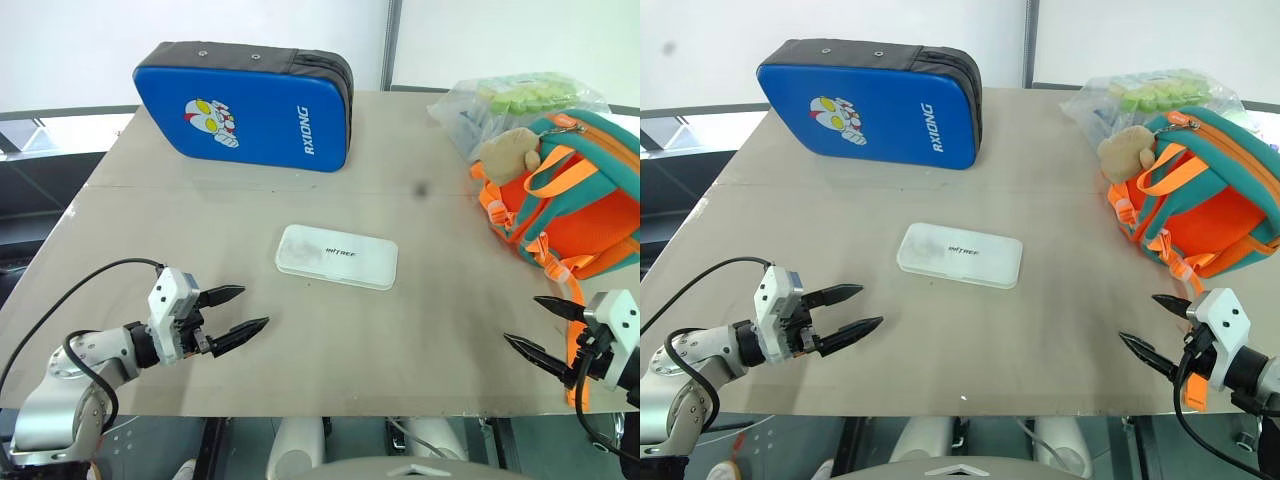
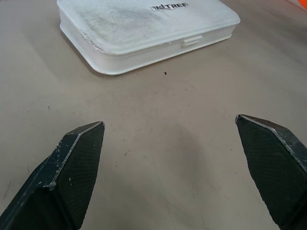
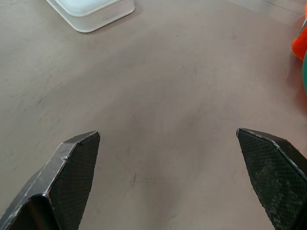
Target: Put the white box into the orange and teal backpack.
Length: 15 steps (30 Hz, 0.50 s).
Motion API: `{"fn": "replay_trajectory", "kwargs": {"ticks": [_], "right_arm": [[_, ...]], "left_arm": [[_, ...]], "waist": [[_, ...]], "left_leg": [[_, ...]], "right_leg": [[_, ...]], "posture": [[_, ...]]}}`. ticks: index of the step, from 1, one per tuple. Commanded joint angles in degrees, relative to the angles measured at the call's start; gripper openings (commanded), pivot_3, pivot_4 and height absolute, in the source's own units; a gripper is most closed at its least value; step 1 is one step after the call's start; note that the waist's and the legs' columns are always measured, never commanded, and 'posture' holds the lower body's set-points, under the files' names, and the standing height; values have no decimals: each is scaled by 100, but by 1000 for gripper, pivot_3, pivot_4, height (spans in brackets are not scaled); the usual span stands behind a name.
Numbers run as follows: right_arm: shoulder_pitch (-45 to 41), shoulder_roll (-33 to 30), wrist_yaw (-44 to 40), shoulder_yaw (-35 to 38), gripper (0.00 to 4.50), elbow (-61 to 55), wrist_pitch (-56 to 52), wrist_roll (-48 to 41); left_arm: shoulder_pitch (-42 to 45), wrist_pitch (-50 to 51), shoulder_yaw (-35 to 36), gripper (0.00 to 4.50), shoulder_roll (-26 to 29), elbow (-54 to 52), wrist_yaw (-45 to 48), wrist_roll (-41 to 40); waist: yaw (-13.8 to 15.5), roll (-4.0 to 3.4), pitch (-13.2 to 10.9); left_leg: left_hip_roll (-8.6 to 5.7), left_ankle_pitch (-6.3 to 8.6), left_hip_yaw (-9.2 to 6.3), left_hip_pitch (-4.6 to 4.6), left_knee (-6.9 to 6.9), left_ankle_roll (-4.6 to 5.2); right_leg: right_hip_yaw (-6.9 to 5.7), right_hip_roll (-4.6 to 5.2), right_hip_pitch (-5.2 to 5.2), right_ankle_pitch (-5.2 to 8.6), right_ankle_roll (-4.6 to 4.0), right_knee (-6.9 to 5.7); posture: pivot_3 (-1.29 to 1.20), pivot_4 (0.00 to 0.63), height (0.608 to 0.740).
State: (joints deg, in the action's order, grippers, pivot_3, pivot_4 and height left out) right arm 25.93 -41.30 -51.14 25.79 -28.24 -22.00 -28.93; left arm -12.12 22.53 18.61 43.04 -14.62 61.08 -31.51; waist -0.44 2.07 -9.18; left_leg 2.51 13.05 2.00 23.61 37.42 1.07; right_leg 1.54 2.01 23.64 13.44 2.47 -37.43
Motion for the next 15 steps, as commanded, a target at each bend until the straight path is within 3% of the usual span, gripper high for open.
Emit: {"fn": "replay_trajectory", "kwargs": {"ticks": [1, 6, 7, 10, 15], "right_arm": [[-350, 175, 333, -128, 4500, -191, 4, -26], [-1369, 557, 1565, -872, 4500, -894, -857, 55], [-1612, 672, 1756, -995, 4500, -878, -1092, -57], [-2166, 867, 2213, -1424, 3657, -754, -1553, 49], [-3076, 1215, 2875, -2378, 1282, -266, -1786, 766]], "left_arm": [[164, 112, 183, 4477, -78, -37, -273, -160], [830, 413, 154, 4477, -531, -21, -1249, -127], [983, 615, 154, 4241, -600, 44, -1375, -251], [1300, 1110, 11, 3177, -631, 71, -1743, -291], [2047, 1662, -228, 758, -992, 224, -2971, 94]], "waist": [[0, 0, 0], [-16, -2, 4], [-15, -1, 4], [-17, 0, 5], [-8, 1, 5]], "left_leg": [[0, 0, 0, 0, 0, 0], [6, 0, -4, -3, 4, 0], [5, 0, -4, -6, 4, 0], [-4, -1, -3, 0, 4, 0], [-25, -1, -2, 9, 4, 0]], "right_leg": [[0, 0, 0, 0, 0, 0], [1, -6, 2, 1, 5, -11], [0, -7, 0, -1, 1, -15], [0, -8, 1, -6, -2, -14], [-3, -8, 2, -15, 14, -10]], "posture": [[0, 150, 740], [0, 150, 740], [0, 150, 740], [0, 150, 740], [0, 150, 740]]}}
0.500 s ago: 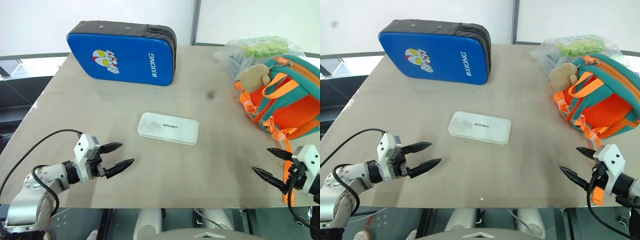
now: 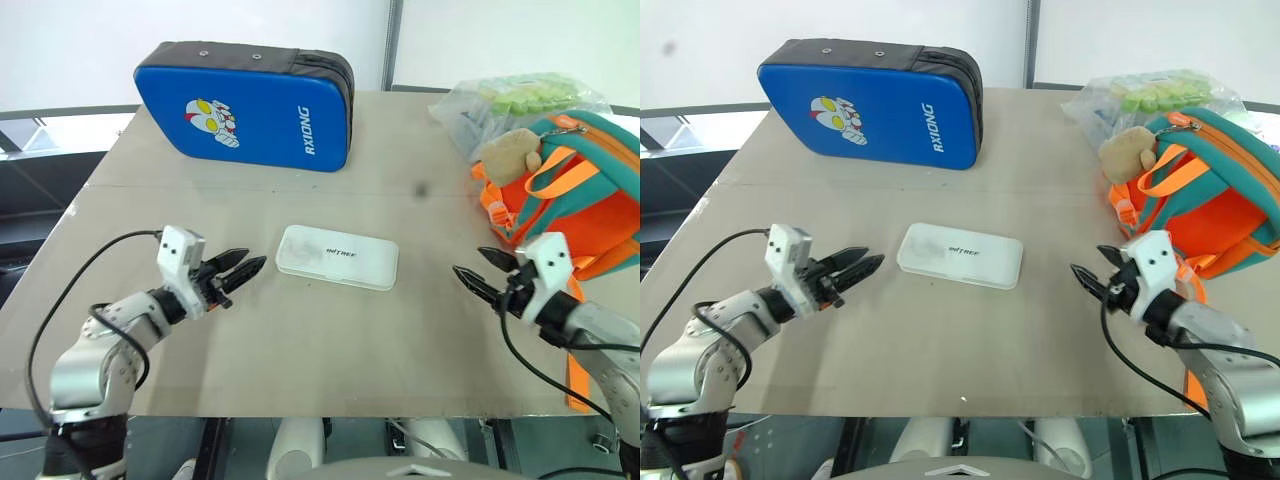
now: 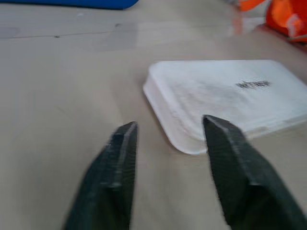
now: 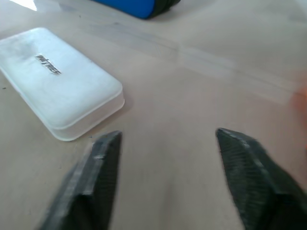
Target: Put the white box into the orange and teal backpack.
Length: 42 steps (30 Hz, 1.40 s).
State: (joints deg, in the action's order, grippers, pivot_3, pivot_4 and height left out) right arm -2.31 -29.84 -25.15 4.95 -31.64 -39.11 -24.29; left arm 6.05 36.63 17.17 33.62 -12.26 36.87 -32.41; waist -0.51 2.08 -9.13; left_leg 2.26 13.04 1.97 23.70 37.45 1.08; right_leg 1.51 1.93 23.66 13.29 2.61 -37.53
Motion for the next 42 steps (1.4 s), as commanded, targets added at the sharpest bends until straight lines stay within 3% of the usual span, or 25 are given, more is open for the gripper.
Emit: {"fn": "replay_trajectory", "kwargs": {"ticks": [1, 2, 3, 5, 12, 20, 23, 27, 31, 32, 34, 37, 42], "right_arm": [[-494, 176, 437, -584, 795, 264, -173, 523], [-680, 259, 548, -818, 282, 414, -292, 672], [-826, 320, 625, -1007, 15, 528, -420, 784], [-1135, 416, 722, -1453, 15, 872, -501, 1125], [-1873, 464, -280, -2340, 15, 1599, -702, 1062], [-1597, 138, -681, -1967, 15, 1395, -566, 992], [-1374, -74, -667, -1812, 15, 1478, -354, 1152], [-1363, -298, -774, -1685, 0, 1677, -154, 1218], [-1395, -399, -860, -1698, 0, 1857, 92, 1321], [-1409, -385, -873, -1695, 0, 1880, 124, 1322], [-1443, -374, -926, -1712, 0, 1922, 221, 1347], [-1516, -332, -1073, -1701, 0, 1912, 313, 1285], [-1558, -334, -1379, -1765, 0, 1814, 449, 1228]], "left_arm": [[395, 302, -220, 276, -159, 88, -811, 367], [522, 331, -395, 0, -220, 180, -1049, 600], [619, 342, -539, 0, -280, 248, -1284, 813], [800, 470, -697, 0, -553, 435, -1722, 1023], [203, 618, -1438, 0, -513, -412, -1360, 1204], [-661, 806, -1303, 0, -408, -1551, -1389, 1116], [-854, 1233, -710, 0, -614, -1505, -1401, 628], [-812, 1585, 92, 1242, 47, -835, -963, 359], [-627, 1676, 496, 3177, 851, -53, -409, 152], [-477, 2000, 680, 3407, 1011, 187, -179, -161], [-205, 2796, 987, 4350, 1271, 478, 230, -847], [369, 4939, 1001, 4462, 1944, 970, 830, -1832], [1056, 5585, 394, 4462, 2149, 1586, 1075, -2397]], "waist": [[-3, 0, 0], [-10, 0, 0], [-10, 0, 0], [-11, -1, 0], [-31, -2, 4], [7, -6, 9], [0, -9, 12], [-21, -9, 13], [-59, -18, 19], [-58, -17, 19], [-50, -16, 19], [-62, -6, 17], [-56, -9, 14]], "left_leg": [[-1, 0, -1, 2, 0, 0], [-2, 0, 0, 2, 0, 0], [-3, 0, 2, 0, 0, 0], [-3, 0, 4, 0, 0, 0], [-2, 0, 3, 1, -4, -1], [1, 0, -18, -4, -4, 0], [2, 0, -18, -4, -4, 0], [0, 0, -20, -9, -4, 0], [7, 0, -13, -33, -8, 0], [8, 0, -13, -37, -9, 0], [8, 0, -8, -46, -13, 0], [9, 0, -6, -46, -12, 0], [4, 0, -8, -27, -14, -1]], "right_leg": [[-1, 0, 1, -2, 3, 0], [-1, -1, 0, -3, 4, 0], [0, -2, 0, -3, 6, -2], [-2, -3, 0, -4, 5, -2], [-4, -1, 1, -5, 5, -3], [-4, 6, -2, -1, -1, -7], [-3, 9, -3, 1, -3, -5], [-4, 0, -3, 5, -10, -7], [2, -14, -6, 12, -19, -16], [3, -15, -7, 13, -19, -16], [5, -14, -13, 18, -16, -17], [7, -12, -11, 25, -3, -16], [6, -2, -1, 7, -5, -10]], "posture": [[0, 150, 740], [0, 150, 740], [0, 150, 740], [0, 150, 740], [0, 150, 740], [0, 150, 740], [0, 150, 740], [0, 150, 740], [0, 150, 740], [0, 150, 740], [0, 150, 740], [0, 150, 740], [0, 150, 740]]}}
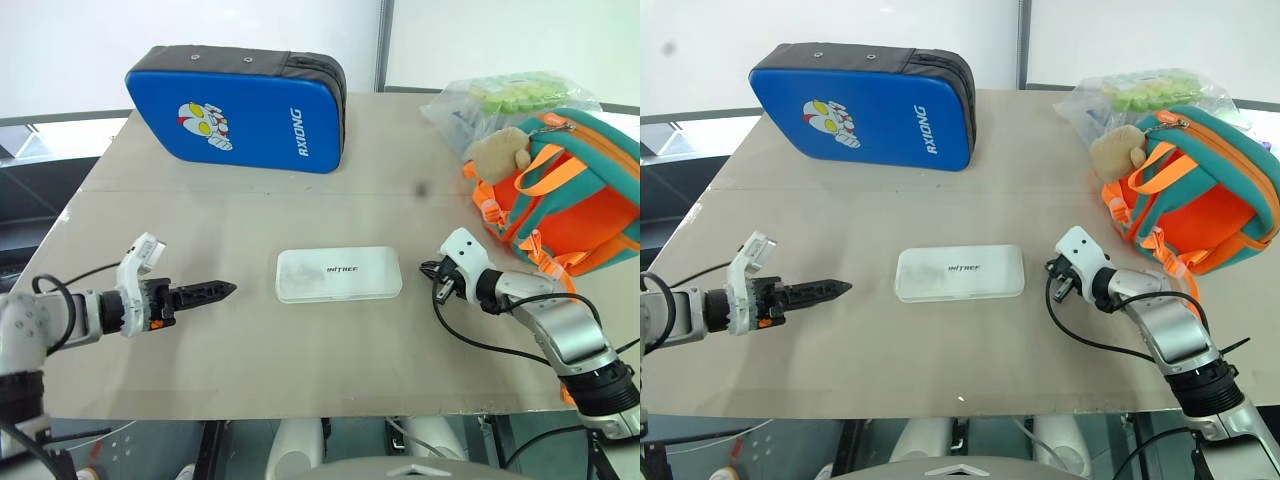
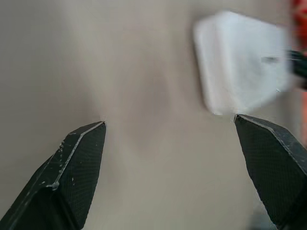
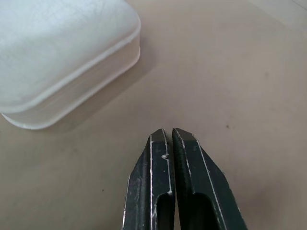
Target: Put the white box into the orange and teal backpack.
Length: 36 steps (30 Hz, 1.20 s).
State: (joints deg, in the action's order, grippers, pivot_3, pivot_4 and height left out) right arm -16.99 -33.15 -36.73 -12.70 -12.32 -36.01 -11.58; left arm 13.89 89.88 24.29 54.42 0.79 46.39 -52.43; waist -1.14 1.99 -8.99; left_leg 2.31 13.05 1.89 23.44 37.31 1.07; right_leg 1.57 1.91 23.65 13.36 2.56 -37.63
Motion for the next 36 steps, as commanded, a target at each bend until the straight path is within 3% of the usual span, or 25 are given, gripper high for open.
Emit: {"fn": "replay_trajectory", "kwargs": {"ticks": [1, 8, 12, 21, 23, 26, 31, 34, 36], "right_arm": [[-92, -4, -270, -8, 0, -125, 177, -38], [-321, 141, -446, -173, 0, 212, 383, 149], [-663, 189, -988, -640, 0, 812, 957, 406], [-1257, 1121, -1160, -795, 0, 1901, 1720, 596], [-1223, 1208, -1127, -664, 0, 1887, 1737, 571], [-975, 1215, -882, -283, 0, 1573, 1720, 466], [-191, 909, -322, 1159, 0, -196, 815, -328], [530, 614, 57, 2316, 1460, -1597, -201, -962], [1196, 236, 203, 4020, 2017, -2733, -1617, -2579]], "left_arm": [[406, 262, -453, 4462, 39, 397, 108, -485], [1232, 178, -1221, 4462, -720, 1099, -168, -178], [1507, -248, -1610, 4462, -1196, 1785, 14, 175], [1930, -663, -1932, 4462, -1655, 2437, 505, 525], [1921, -631, -1924, 3586, -1686, 2418, 585, 525], [1879, -577, -1712, 2814, -1774, 2390, 527, 505], [1724, -563, -1317, 2791, -1878, 2193, 390, 423], [1612, -549, -1034, 2791, -1972, 1899, 259, 297], [1469, -637, -864, 2790, -2099, 1547, 126, 215]], "waist": [[13, 0, -1], [36, 1, -2], [39, -5, 1], [37, -16, 24], [37, -17, 25], [54, -18, 24], [78, -27, 18], [75, -28, 18], [88, -32, 15]], "left_leg": [[-1, 0, -4, 7, 0, 0], [-8, 0, -13, 31, 5, 0], [-12, -1, -4, 22, 5, 0], [-12, -2, 0, -9, 10, 0], [-12, -2, -7, -8, 10, 0], [-12, -1, -15, 3, 10, -1], [-15, -2, -42, 34, 11, -1], [-14, -1, -50, 32, 7, -1], [-10, -1, -59, 32, 5, -1]], "right_leg": [[-2, 0, 5, -2, 1, -1], [-8, 0, 21, -5, 3, -1], [-10, -1, 11, -4, 2, -2], [-14, -5, -21, -1, -5, -11], [-9, -3, -21, -4, 0, -11], [-9, -2, -13, -6, 4, -10], [-25, 16, 1, -4, 10, 0], [-31, 18, 0, -3, 11, -2], [-39, 15, 0, -3, 9, -5]], "posture": [[0, 150, 740], [0, 150, 740], [0, 150, 740], [0, 150, 740], [0, 150, 740], [0, 150, 740], [0, 150, 740], [0, 150, 740], [0, 150, 740]]}}
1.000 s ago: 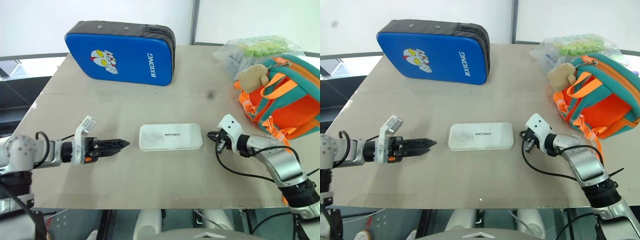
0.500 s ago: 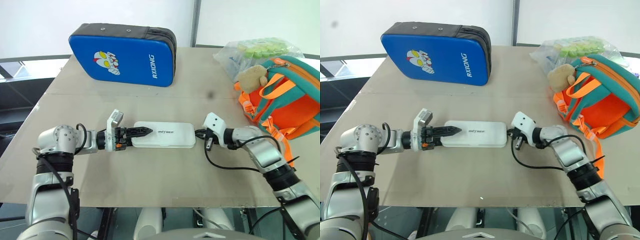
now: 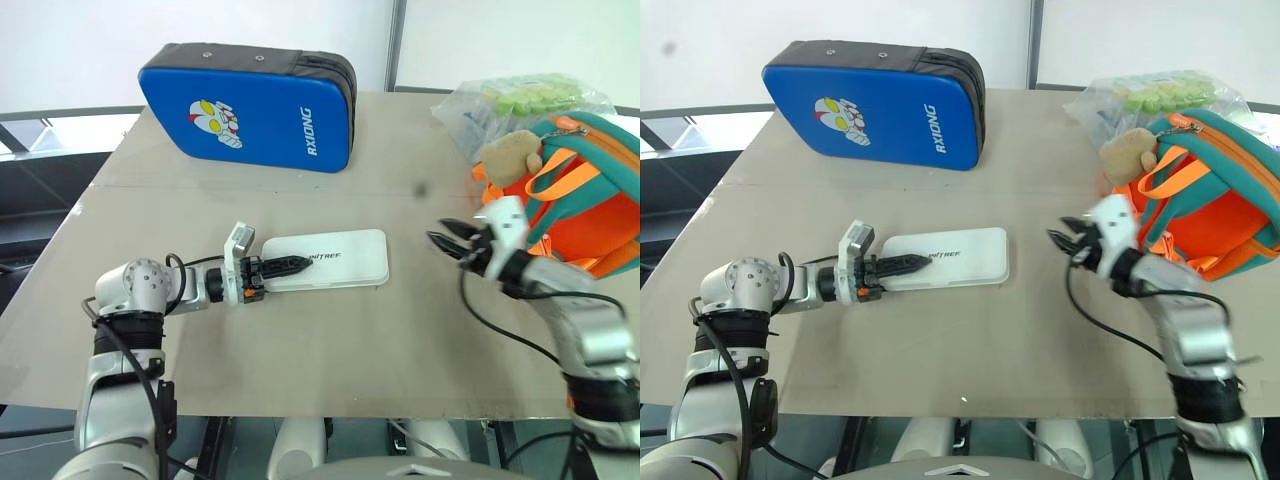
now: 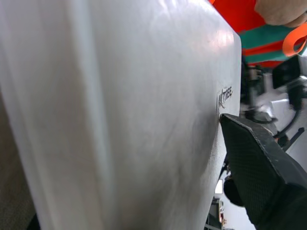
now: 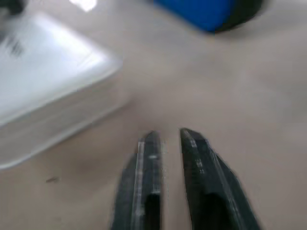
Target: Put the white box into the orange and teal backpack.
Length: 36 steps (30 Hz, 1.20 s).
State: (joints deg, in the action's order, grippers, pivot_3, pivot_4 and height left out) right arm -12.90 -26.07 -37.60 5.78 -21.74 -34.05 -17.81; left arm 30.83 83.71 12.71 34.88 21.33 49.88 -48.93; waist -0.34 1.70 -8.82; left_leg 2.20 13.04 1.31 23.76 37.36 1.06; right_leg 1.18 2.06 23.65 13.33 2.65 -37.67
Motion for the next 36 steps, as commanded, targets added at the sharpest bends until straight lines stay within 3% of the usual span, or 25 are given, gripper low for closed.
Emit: {"fn": "replay_trajectory", "kwargs": {"ticks": [1, 3, 6, 11, 16, 19, 22, 27, 31, 36], "right_arm": [[1114, -735, 245, 2922, 2716, -2146, -2361, -2587], [1481, -1151, 279, 3913, 3307, -2341, -3086, -3361], [1483, -1569, 1029, 4324, 3307, -2148, -3745, -3563], [298, -1077, 2503, 3386, 3307, -1368, -3368, -2699], [-896, -433, 2800, 2500, 3307, -284, -2603, -2241], [-1312, -378, 2727, 1934, 3307, 424, -2014, -1728], [-1545, -323, 2634, 1649, 2658, 942, -1555, -1442], [-1673, -621, 1927, 950, 127, 1555, -535, -795], [-1988, -799, 868, 725, 44, 1732, 103, -938], [-3107, -515, -263, 1126, 44, 1390, -373, -2738]], "left_arm": [[-291, -65, 360, 2790, -219, -677, -302, -159], [-335, -63, 525, 2790, -397, -812, -505, -205], [-326, -29, 718, 2790, -667, -960, -790, -239], [-284, -142, 782, 2790, -920, -1103, -1049, -186], [-309, -206, 909, 2790, -1070, -1262, -1235, -218], [-355, -293, 1043, 2790, -1134, -1393, -1379, -234], [-412, -326, 1194, 2790, -1210, -1528, -1535, -303], [-683, -681, 1524, 2790, -1523, -2175, -1844, -489], [-795, -1327, 1748, 2790, -1871, -2723, -2062, -638], [-385, -2385, 1961, 2790, -1929, -2605, -2221, -535]], "waist": [[-8, -2, -1], [26, -15, -9], [-4, -5, -4], [-74, 0, -4], [-46, -8, -7], [-33, -9, -8], [-38, -8, -8], [-49, -8, -9], [-51, -8, -14], [-114, -17, -36]], "left_leg": [[0, 0, -5, 1, -2, 0], [0, 0, -2, -2, -4, 0], [-1, 0, 3, -3, -1, 1], [-5, 0, 6, -13, 9, 2], [-11, 0, 2, -2, 0, 2], [-11, 0, 2, 7, -7, 1], [-10, 0, 1, 13, -10, 1], [-9, 0, 6, 12, -7, 1], [-8, 0, 7, 10, -5, 1], [-5, 0, 6, 3, -6, 1]], "right_leg": [[-6, 0, -2, 1, -2, 0], [-1, 4, -3, 1, -3, 0], [2, 7, -8, 8, -14, 13], [21, -5, -7, 12, -27, 13], [22, -18, 2, -1, -6, 12], [18, -17, 7, -1, -4, 18], [13, -15, 6, -1, -2, 32], [21, -12, 4, -3, -1, 35], [23, -14, 4, -3, -2, 35], [28, -31, 5, -4, -3, 27]], "posture": [[0, 150, 740], [0, 150, 740], [0, 150, 740], [0, 150, 740], [0, 150, 740], [0, 150, 740], [0, 150, 740], [0, 150, 740], [0, 150, 740], [0, 150, 740]]}}
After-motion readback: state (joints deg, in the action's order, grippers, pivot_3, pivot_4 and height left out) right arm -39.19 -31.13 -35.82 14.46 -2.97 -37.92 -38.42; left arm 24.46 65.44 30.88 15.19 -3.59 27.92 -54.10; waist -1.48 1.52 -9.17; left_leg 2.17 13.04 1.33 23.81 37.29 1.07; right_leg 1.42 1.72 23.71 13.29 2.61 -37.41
